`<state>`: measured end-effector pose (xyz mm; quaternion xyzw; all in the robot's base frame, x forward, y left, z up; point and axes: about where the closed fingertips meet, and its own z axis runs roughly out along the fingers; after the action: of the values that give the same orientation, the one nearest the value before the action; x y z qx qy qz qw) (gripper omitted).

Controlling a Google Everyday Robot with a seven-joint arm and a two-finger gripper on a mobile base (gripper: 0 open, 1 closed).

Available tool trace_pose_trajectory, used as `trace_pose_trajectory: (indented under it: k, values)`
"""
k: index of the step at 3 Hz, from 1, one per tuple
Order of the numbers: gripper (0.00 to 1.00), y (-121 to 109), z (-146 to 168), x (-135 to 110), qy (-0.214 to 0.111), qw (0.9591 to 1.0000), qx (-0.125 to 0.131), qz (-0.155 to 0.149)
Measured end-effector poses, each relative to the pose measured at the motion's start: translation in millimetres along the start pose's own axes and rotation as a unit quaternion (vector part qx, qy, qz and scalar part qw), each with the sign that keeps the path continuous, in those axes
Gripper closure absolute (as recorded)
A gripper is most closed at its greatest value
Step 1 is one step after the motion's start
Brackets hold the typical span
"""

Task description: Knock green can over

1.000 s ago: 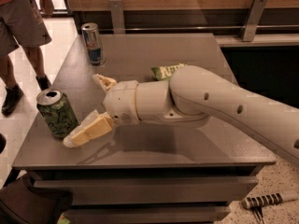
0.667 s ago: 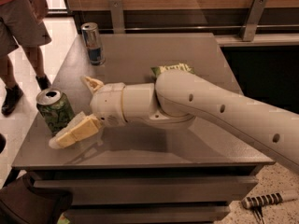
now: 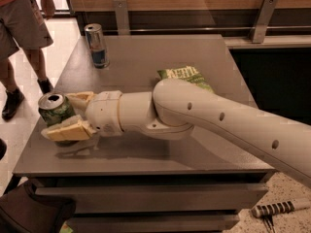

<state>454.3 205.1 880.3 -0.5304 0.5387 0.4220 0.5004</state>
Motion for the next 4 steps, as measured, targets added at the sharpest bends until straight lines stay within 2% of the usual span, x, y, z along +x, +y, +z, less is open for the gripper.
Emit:
trace_pose_trajectory:
  k: [2, 3, 4]
  values:
    - [0.85, 2.7, 2.5, -1.9, 0.0, 1.0, -0.003, -0.002]
    - [1.0, 4.2, 3.8, -2.9, 0.0, 1.0, -0.005, -0.003]
    - [1.0, 2.4, -1.5, -4.7, 0.018, 0.9998, -0.002, -0.003]
